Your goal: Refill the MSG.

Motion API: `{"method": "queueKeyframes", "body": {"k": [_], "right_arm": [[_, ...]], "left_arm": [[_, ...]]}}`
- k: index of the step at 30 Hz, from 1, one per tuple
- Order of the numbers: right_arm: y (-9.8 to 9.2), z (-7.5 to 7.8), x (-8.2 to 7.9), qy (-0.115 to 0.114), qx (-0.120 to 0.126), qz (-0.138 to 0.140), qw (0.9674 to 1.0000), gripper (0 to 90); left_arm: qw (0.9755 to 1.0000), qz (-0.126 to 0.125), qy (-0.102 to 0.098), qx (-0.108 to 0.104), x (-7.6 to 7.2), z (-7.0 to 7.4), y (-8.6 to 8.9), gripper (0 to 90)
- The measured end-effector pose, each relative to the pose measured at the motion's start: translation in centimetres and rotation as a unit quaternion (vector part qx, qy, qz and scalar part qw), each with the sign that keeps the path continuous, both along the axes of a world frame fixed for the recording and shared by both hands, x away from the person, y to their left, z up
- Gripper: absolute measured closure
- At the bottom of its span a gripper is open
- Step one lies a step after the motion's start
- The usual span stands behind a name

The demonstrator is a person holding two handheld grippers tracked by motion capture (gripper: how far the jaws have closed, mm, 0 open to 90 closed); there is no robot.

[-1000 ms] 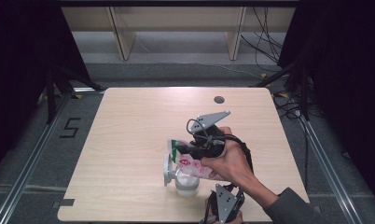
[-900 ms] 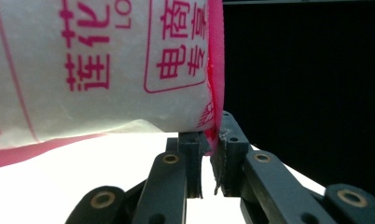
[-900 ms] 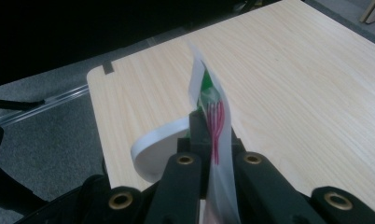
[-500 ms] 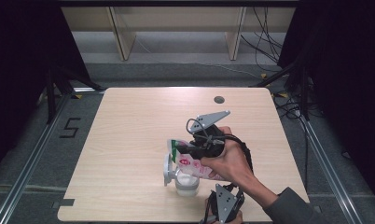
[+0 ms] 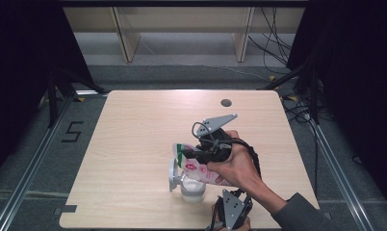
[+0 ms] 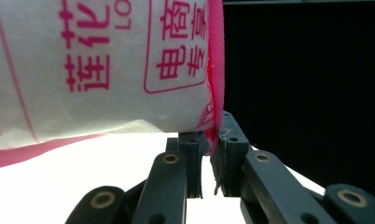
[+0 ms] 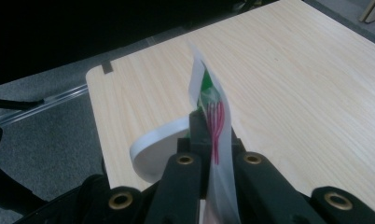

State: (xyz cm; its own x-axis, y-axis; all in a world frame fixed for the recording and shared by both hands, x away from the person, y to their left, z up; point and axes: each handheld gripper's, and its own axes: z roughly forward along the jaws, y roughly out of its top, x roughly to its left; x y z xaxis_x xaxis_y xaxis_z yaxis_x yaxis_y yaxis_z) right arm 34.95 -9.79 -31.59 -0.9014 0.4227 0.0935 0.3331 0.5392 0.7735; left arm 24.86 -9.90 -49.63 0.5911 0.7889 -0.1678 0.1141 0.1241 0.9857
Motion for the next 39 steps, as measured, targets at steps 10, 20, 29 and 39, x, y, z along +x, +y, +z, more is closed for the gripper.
{"method": "queueKeyframes", "body": {"k": [10, 20, 29, 39], "right_arm": [[0.08, 0.08, 0.04, 0.007, -0.008, -0.004, 0.9999, 90.0], [0.19, 0.10, 0.00, 0.004, -0.009, 0.000, 1.0000, 90.0], [0.22, 0.06, 0.00, 0.008, -0.011, -0.002, 0.9999, 90.0], [0.31, 0.09, 0.09, 0.003, -0.011, 0.004, 0.9999, 90.0]], "left_arm": [[1.0000, 0.002, 0.003, -0.002, 0.06, 0.05, 0.04, 81.8], [1.0000, 0.001, 0.004, -0.004, 0.06, 0.10, 0.09, 81.8], [1.0000, 0.003, 0.005, -0.006, 0.08, 0.12, 0.02, 81.8], [1.0000, 0.002, 0.004, -0.008, 0.09, 0.20, 0.00, 81.8]]}}
